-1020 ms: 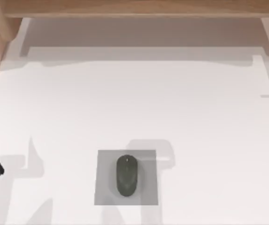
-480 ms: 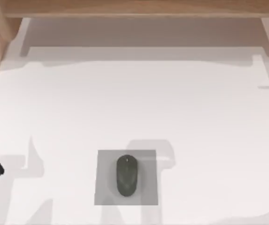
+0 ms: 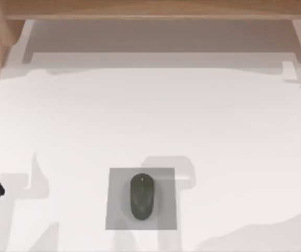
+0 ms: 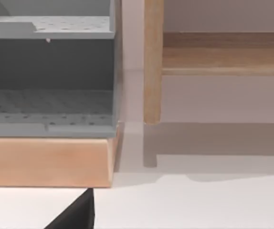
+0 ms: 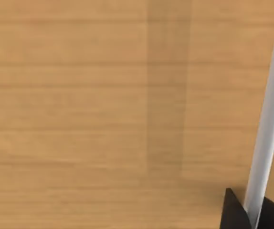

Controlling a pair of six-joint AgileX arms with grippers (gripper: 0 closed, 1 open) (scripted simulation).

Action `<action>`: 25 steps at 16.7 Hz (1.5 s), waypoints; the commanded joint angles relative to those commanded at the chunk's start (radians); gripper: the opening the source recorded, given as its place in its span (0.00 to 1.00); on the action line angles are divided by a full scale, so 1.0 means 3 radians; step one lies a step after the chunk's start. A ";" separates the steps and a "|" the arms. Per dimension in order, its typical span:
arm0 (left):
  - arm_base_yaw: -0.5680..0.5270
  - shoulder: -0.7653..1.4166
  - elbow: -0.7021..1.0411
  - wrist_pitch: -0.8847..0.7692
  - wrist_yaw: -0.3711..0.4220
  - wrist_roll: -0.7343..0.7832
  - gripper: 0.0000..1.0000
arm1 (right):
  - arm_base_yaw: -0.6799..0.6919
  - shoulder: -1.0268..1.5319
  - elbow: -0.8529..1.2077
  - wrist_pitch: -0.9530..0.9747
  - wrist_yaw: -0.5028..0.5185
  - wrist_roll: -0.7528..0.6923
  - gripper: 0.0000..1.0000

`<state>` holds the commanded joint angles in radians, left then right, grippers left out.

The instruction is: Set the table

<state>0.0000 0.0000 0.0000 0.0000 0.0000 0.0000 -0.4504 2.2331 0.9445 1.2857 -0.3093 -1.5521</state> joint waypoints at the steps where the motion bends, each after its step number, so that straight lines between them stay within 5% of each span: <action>1: 0.0000 0.0000 0.0000 0.0000 0.0000 0.0000 1.00 | -0.0014 -0.0011 -0.0017 -0.0001 -0.0006 0.0007 0.00; 15: 0.0000 0.0000 0.0000 0.0000 0.0000 0.0000 1.00 | 0.0184 0.0415 0.0934 -0.0528 0.0197 0.0003 0.00; 25: 0.0000 0.0000 0.0000 0.0000 0.0000 0.0000 1.00 | 0.0184 0.0415 0.0934 -0.0528 0.0197 0.0003 0.75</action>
<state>0.0000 0.0000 0.0000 0.0000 0.0000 0.0000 -0.3952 2.3576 1.2246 1.1272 -0.2502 -1.5512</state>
